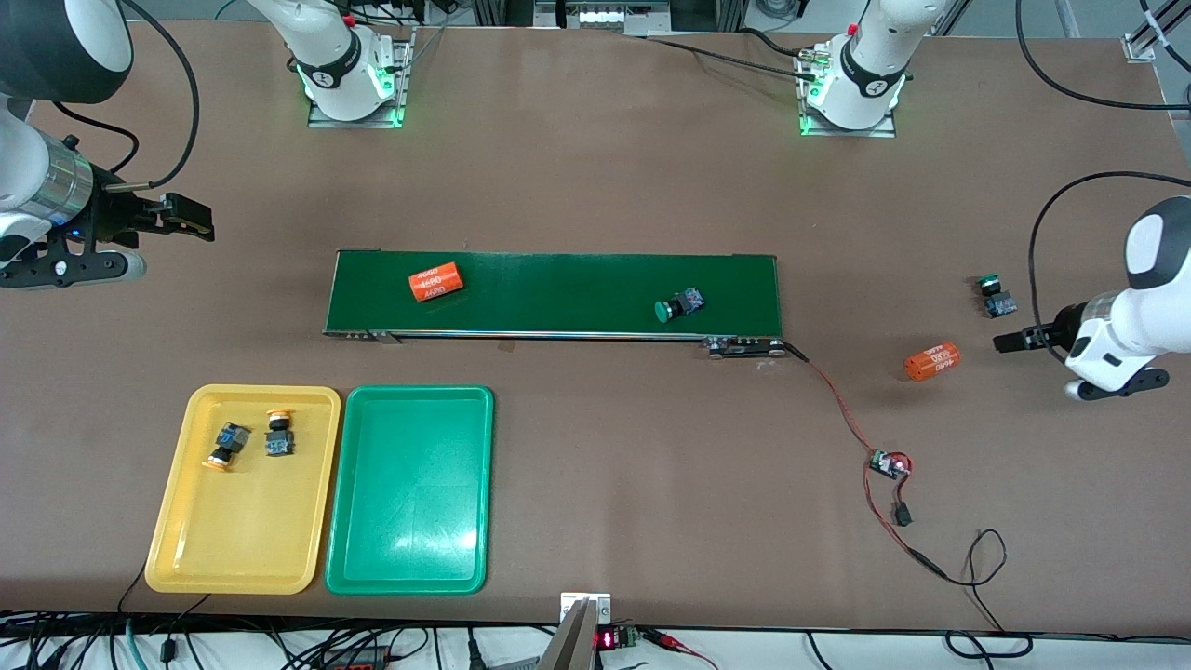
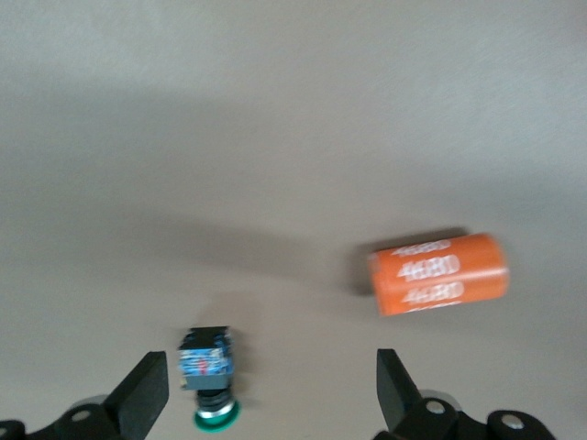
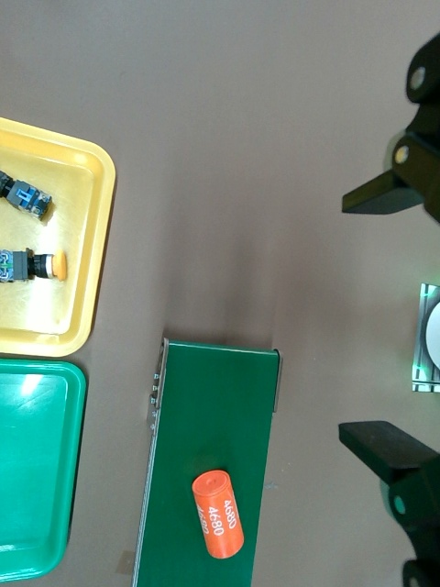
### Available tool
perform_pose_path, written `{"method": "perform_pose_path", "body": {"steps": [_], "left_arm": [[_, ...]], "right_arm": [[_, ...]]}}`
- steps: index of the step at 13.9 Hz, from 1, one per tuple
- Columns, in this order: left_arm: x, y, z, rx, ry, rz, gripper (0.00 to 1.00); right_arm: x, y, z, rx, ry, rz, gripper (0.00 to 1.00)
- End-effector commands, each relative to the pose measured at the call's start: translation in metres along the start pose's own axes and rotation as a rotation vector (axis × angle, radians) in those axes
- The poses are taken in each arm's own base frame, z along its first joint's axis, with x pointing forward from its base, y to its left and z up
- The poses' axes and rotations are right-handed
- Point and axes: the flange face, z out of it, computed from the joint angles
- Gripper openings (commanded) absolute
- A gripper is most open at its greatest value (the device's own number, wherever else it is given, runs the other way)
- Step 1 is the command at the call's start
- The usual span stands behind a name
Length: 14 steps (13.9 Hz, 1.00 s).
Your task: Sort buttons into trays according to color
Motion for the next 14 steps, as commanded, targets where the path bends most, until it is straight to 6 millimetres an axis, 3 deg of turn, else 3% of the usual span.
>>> {"method": "perform_pose_path", "body": {"steps": [1, 7, 10, 14], "left_arm": [[-0.019, -0.030, 0.022, -0.003, -0.044, 0.013, 1.00], [-0.036, -0.049, 0.056, -0.041, -0.079, -0.013, 1.00], [-0.033, -0.058, 0.074, -0.051, -0.068, -0.030, 1.00], [-0.035, -0.055, 0.095, -0.052, -0.093, -0.027, 1.00]], "right_arm": [[-0.003, 0.000, -0.001, 0.005, 0.000, -0.001, 1.00], [-0.001, 0.001, 0.004, 0.010, -0.010, 0.000, 1.00], [0.001, 0.000, 0.006, 0.012, -0.011, -0.002, 1.00], [0.003, -0.008, 0.007, 0.035, -0.012, -0.009, 1.00]]}}
